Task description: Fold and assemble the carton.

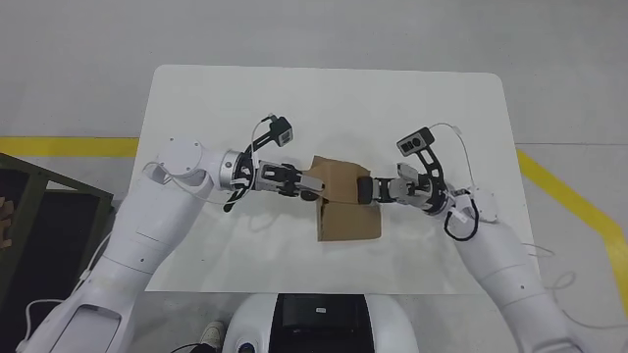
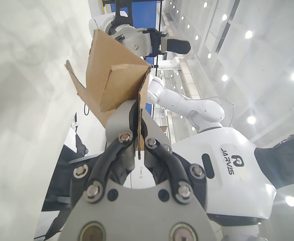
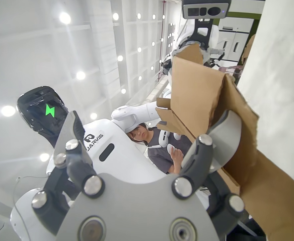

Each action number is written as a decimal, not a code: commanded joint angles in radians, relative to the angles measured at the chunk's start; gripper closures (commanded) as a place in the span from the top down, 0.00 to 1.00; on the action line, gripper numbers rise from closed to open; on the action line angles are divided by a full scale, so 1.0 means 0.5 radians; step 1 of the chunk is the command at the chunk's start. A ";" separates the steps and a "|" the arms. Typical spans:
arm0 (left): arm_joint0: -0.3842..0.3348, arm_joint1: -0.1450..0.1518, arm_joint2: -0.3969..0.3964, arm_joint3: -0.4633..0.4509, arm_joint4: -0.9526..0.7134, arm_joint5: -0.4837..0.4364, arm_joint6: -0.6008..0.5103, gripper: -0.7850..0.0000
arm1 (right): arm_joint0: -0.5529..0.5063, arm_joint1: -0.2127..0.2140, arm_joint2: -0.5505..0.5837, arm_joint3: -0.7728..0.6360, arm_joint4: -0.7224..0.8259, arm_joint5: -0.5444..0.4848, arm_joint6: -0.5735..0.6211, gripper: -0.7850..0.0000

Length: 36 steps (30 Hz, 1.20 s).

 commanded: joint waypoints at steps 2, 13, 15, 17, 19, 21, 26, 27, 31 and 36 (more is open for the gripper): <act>0.007 0.006 -0.010 0.005 0.008 0.001 -0.006 0.00 | 0.003 -0.006 0.023 0.017 0.069 0.021 0.021 1.00; 0.037 0.020 -0.024 -0.005 0.021 0.013 -0.014 0.00 | 0.022 -0.012 0.087 -0.083 0.043 0.102 0.102 1.00; 0.040 0.021 -0.023 -0.009 0.020 0.013 -0.017 0.00 | 0.025 -0.011 0.085 -0.103 -0.018 0.102 0.102 1.00; 0.042 0.022 -0.021 -0.011 0.020 0.012 -0.015 0.00 | 0.030 -0.012 0.080 -0.115 -0.076 0.095 0.095 1.00; 0.042 0.022 -0.019 -0.014 0.015 0.016 -0.012 0.00 | 0.034 -0.014 0.071 -0.123 -0.112 0.093 0.093 1.00; 0.042 0.023 -0.017 -0.017 0.014 0.018 -0.010 0.00 | 0.040 -0.016 0.065 -0.126 -0.143 0.094 0.094 1.00; 0.042 0.026 -0.019 -0.020 0.016 0.016 -0.011 0.00 | 0.043 -0.019 0.065 -0.130 -0.207 0.077 0.077 1.00; 0.043 0.027 -0.020 -0.021 0.015 0.017 -0.016 0.00 | 0.041 -0.019 0.067 -0.131 -0.221 0.072 0.072 0.88; 0.044 0.030 -0.021 -0.023 0.013 0.018 -0.018 0.00 | 0.035 -0.016 0.077 -0.121 -0.291 0.053 0.053 0.49; 0.051 0.033 -0.021 -0.036 0.005 0.028 -0.011 0.00 | 0.042 -0.009 0.088 -0.111 -0.397 0.038 0.038 0.37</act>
